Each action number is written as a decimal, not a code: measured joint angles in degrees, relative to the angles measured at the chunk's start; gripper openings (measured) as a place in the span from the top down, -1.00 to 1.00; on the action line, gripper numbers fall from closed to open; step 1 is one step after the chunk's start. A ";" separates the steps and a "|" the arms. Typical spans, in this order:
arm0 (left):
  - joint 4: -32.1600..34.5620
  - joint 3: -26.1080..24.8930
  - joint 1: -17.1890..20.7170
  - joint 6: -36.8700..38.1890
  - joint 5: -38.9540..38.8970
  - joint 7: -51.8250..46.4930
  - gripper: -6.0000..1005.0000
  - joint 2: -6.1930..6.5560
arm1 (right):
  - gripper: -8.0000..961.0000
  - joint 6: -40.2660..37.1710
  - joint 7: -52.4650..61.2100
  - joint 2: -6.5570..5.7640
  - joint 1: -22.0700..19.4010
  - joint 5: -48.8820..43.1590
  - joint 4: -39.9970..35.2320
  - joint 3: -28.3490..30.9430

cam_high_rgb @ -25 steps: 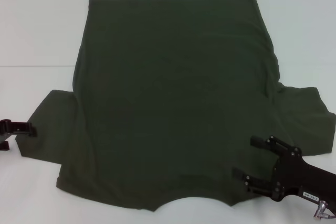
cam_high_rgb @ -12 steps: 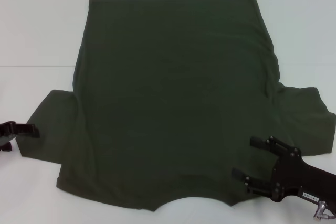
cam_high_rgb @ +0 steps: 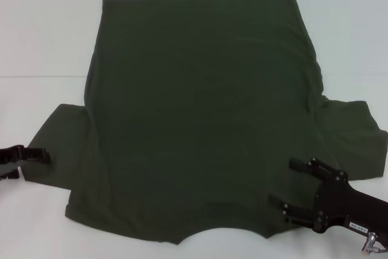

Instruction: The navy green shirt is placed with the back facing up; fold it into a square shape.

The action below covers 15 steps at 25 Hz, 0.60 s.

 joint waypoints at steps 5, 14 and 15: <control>-0.16 0.00 -0.04 -0.36 -0.05 0.00 -0.79 -0.05 | -0.93 0.04 0.00 0.00 0.03 0.03 0.00 0.00; -0.75 -0.02 -0.06 -0.77 -0.45 0.00 -0.78 -0.06 | -0.93 0.05 0.00 0.00 0.04 -0.04 0.00 0.00; -0.75 -0.03 -0.06 -0.78 -0.46 0.00 -0.78 -0.10 | -0.93 0.05 0.00 0.00 0.03 -0.04 0.00 0.00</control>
